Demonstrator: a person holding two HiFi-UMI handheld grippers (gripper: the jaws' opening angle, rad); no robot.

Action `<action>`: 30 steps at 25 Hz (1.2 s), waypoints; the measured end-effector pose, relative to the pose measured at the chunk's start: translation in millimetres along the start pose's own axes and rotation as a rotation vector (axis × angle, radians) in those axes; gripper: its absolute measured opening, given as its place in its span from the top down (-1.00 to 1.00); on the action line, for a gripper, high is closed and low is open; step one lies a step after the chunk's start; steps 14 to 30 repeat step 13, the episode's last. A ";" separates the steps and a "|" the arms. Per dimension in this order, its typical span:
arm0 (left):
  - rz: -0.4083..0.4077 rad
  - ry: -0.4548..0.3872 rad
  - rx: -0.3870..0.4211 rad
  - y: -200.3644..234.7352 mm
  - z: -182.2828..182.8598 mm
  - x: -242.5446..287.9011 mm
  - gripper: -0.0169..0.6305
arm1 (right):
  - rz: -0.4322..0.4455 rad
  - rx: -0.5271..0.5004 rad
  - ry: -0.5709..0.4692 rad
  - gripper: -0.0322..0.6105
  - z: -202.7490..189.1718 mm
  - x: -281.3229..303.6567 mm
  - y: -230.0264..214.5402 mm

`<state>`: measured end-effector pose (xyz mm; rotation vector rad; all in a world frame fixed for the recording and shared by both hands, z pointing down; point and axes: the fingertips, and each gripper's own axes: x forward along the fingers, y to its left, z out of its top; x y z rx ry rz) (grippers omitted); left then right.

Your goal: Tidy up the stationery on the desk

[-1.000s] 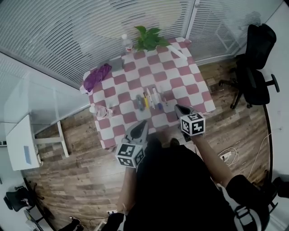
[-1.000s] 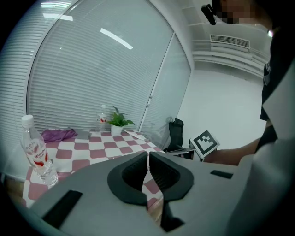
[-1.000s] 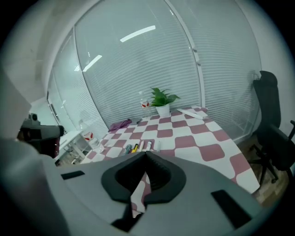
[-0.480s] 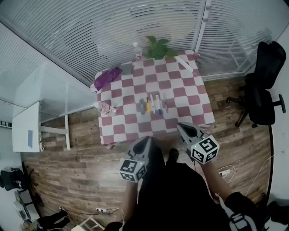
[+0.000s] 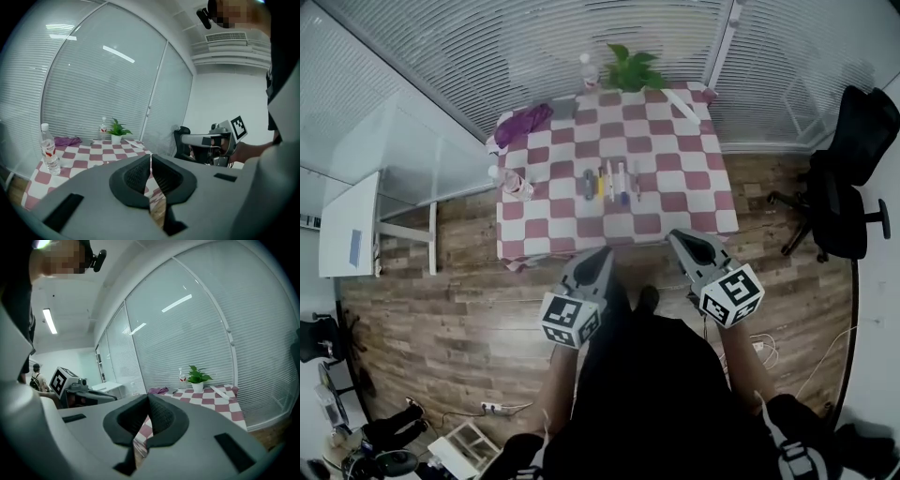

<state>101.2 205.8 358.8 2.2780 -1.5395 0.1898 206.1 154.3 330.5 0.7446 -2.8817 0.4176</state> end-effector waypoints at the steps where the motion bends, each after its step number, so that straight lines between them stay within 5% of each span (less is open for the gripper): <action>1: -0.002 -0.003 0.002 -2.0 0.5 -0.3 0.84 | 0.000 -0.003 0.000 0.84 0.2 -2.2 0.4; 30: -0.009 0.005 0.013 -10.3 -0.5 -0.6 0.84 | 0.005 0.006 -0.005 0.84 -4.3 -8.8 3.0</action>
